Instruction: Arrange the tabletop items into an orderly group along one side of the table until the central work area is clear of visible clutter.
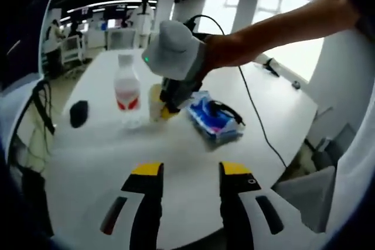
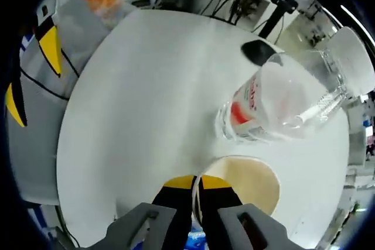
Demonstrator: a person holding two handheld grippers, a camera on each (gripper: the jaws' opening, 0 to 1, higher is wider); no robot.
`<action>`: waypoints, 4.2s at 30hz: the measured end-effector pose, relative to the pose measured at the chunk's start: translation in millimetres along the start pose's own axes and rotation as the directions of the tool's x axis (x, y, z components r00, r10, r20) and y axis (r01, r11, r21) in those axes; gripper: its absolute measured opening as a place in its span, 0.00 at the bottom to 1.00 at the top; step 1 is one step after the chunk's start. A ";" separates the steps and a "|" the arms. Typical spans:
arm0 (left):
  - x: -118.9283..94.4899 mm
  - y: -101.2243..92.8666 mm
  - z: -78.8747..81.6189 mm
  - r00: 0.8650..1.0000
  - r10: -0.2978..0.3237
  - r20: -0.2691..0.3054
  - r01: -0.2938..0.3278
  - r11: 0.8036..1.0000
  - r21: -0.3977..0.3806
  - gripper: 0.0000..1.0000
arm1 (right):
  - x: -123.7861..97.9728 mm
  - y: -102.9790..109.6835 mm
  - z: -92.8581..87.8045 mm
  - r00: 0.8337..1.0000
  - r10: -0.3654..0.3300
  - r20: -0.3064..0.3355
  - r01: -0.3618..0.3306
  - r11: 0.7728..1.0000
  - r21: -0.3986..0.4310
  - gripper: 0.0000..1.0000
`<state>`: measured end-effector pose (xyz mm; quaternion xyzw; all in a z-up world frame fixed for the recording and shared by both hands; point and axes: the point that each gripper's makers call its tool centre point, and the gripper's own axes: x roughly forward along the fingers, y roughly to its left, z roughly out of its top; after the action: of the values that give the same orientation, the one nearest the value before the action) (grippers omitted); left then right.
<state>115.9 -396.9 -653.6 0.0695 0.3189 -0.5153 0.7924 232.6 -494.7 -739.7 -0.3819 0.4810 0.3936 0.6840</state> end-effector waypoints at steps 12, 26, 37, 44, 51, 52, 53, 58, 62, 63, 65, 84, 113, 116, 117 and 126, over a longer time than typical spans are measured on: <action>1.0 2.4 -3.9 1.000 0.003 -0.004 -0.003 1.000 -0.007 0.35 | -2.6 -12.0 3.4 0.999 -0.043 0.023 0.042 0.998 0.045 0.09; 2.1 1.1 -5.3 1.000 -0.002 -0.006 0.002 1.000 -0.006 0.35 | -14.2 -20.2 3.8 0.979 -0.102 0.177 0.069 0.980 0.184 0.10; -2.7 -0.3 -13.0 1.000 -0.002 -0.010 0.001 1.000 -0.027 0.34 | -15.0 -20.7 4.6 0.976 -0.124 0.180 0.082 0.971 0.225 0.09; -0.4 2.2 -16.6 1.000 0.002 -0.021 -0.003 1.000 -0.028 0.34 | -32.1 -11.3 13.8 0.970 -0.125 0.210 0.085 0.979 0.188 0.18; 1.1 -4.4 -12.9 1.000 0.004 -0.019 -0.004 1.000 -0.028 0.34 | -41.5 -11.2 8.6 0.964 -0.148 0.222 0.109 0.978 0.180 0.20; 1.4 -5.7 -12.8 1.000 0.003 -0.019 -0.004 1.000 -0.027 0.34 | -42.6 -11.9 8.4 0.962 -0.151 0.226 0.111 0.978 0.178 0.21; 1.6 -6.6 -12.6 1.000 0.002 -0.019 -0.003 1.000 -0.024 0.34 | -45.9 -11.0 8.5 0.961 -0.152 0.230 0.112 0.978 0.178 0.21; 1.6 -10.3 -10.6 1.000 0.001 -0.020 -0.002 1.000 -0.015 0.34 | -62.7 -9.3 4.8 0.948 -0.179 0.263 0.125 0.970 0.208 0.21; 1.6 -15.0 -8.4 1.000 0.006 -0.021 -0.007 1.000 -0.018 0.34 | -80.2 -2.7 -2.6 0.937 -0.197 0.288 0.124 0.959 0.254 0.21; 1.7 -14.8 -8.7 1.000 0.008 -0.021 -0.008 1.000 -0.018 0.34 | -82.2 -1.8 -5.2 0.936 -0.200 0.290 0.122 0.957 0.264 0.21; 1.3 -16.3 -8.1 1.000 0.009 -0.022 -0.009 1.000 -0.020 0.34 | -87.0 0.0 -12.1 0.933 -0.206 0.296 0.117 0.950 0.290 0.21; -7.5 -25.8 1.6 0.999 0.046 -0.014 -0.047 0.997 -0.060 0.34 | -109.2 38.3 -111.8 0.895 -0.265 0.359 -0.071 0.710 0.701 0.30; 16.2 -45.3 21.2 1.000 0.015 -0.028 -0.016 0.999 -0.041 0.34 | -133.1 125.5 -227.9 0.843 -0.446 0.302 -0.161 0.326 0.932 0.28; 20.4 -50.3 25.2 1.000 0.001 -0.025 -0.002 1.000 -0.030 0.34 | -136.7 131.6 -237.3 0.835 -0.466 0.291 -0.169 0.287 0.943 0.27; 21.4 -51.6 26.1 1.000 -0.001 -0.024 0.001 1.000 -0.028 0.34 | -137.3 134.2 -239.0 0.834 -0.472 0.286 -0.171 0.272 0.947 0.27; 26.3 -57.6 25.9 1.000 -0.023 -0.019 0.023 0.999 -0.030 0.36 | -122.6 164.1 -248.9 0.831 -0.488 0.266 -0.194 0.194 0.962 0.27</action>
<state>84.5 -455.0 -635.8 0.0591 0.3350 -0.5189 0.7842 -32.9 -674.6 -706.9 0.2106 0.3696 0.0178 0.9048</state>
